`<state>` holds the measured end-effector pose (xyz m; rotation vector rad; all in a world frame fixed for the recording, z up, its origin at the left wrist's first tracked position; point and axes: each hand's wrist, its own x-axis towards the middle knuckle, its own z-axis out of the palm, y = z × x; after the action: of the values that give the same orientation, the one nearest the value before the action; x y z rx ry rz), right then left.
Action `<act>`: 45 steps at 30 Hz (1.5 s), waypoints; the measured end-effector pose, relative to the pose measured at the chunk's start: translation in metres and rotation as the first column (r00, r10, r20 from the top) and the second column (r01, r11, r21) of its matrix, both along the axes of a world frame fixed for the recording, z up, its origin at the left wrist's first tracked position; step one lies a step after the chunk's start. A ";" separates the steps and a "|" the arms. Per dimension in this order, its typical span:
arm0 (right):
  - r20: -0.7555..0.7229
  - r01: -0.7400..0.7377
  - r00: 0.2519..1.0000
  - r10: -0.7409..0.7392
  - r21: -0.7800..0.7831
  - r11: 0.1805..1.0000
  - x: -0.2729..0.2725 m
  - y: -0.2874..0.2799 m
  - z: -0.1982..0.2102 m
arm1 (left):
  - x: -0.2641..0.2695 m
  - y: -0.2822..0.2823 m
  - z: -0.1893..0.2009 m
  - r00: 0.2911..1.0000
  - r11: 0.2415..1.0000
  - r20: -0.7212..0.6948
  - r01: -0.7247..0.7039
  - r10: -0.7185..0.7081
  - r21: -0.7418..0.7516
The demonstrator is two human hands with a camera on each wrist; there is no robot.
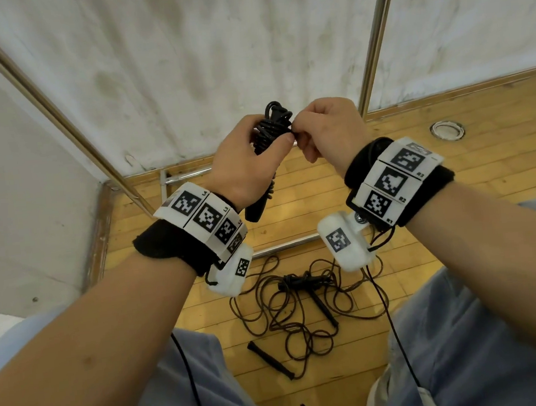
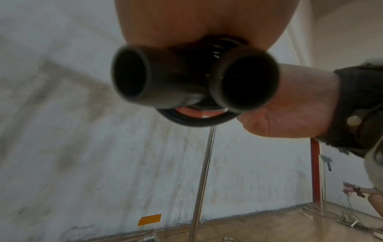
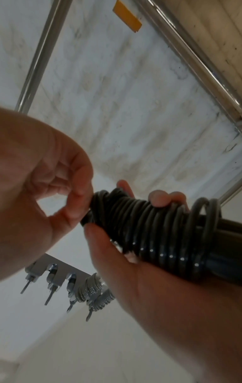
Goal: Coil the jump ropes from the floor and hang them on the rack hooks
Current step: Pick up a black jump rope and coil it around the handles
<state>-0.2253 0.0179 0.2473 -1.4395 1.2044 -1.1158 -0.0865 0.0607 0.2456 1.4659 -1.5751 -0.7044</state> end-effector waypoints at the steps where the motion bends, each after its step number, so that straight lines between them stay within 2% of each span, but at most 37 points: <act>1: 0.004 0.005 1.000 -0.005 0.016 1.000 0.000 -0.002 0.000 | -0.001 0.000 -0.001 1.000 1.000 0.016 -0.006 0.006 0.003; 4: 0.039 0.010 0.999 -0.013 0.066 0.998 0.001 -0.005 -0.001 | -0.003 0.001 -0.001 0.999 0.999 0.024 -0.037 0.036 0.039; 8: 0.172 0.016 0.985 -0.034 0.104 0.994 0.003 -0.009 0.000 | -0.005 0.000 0.003 0.996 0.996 -0.012 -0.086 0.086 0.028; 12: 0.265 -0.008 0.964 -0.023 0.118 0.993 0.007 -0.011 0.003 | -0.005 0.001 0.005 0.992 0.995 -0.085 -0.089 0.092 0.036; 18: 0.046 -0.054 0.997 0.055 -0.031 0.998 0.013 0.005 0.010 | 0.003 0.010 0.008 0.994 0.995 -0.069 0.092 -0.089 0.036; 23: 0.012 0.000 1.000 0.001 -0.130 0.992 0.019 0.016 0.013 | 0.000 0.010 0.013 0.969 0.999 -0.244 -0.010 0.021 0.044; 27: 0.118 0.063 0.991 -0.057 -0.046 0.997 0.013 0.008 0.016 | -0.007 0.012 0.014 0.974 0.999 -0.225 -0.014 0.020 0.029; 31: 0.285 0.079 0.952 -0.112 0.125 0.989 0.009 -0.001 0.013 | -0.012 0.011 0.012 0.970 0.996 -0.243 0.005 0.016 0.087; 37: 0.348 0.028 0.929 -0.123 0.268 0.963 0.003 -0.009 0.010 | -0.014 0.009 0.010 0.954 0.988 -0.300 0.048 -0.001 0.150; 40: 0.333 0.020 0.938 -0.097 0.228 0.974 0.004 -0.007 0.010 | -0.011 0.005 0.005 0.941 0.977 -0.338 0.084 -0.013 0.197; 42: 0.310 0.015 0.948 -0.065 0.159 0.987 0.004 -0.004 0.011 | -0.010 0.004 -0.001 0.950 0.975 -0.309 0.102 -0.037 0.197; 45: 0.143 0.035 0.989 -0.035 0.009 0.999 0.005 0.002 0.009 | -0.010 0.005 -0.006 0.976 0.987 -0.213 0.082 -0.051 0.141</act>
<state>-0.2204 0.0202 0.2565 -1.3145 1.1346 -1.2168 -0.0962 0.0654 0.2392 1.3994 -1.4404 -1.0011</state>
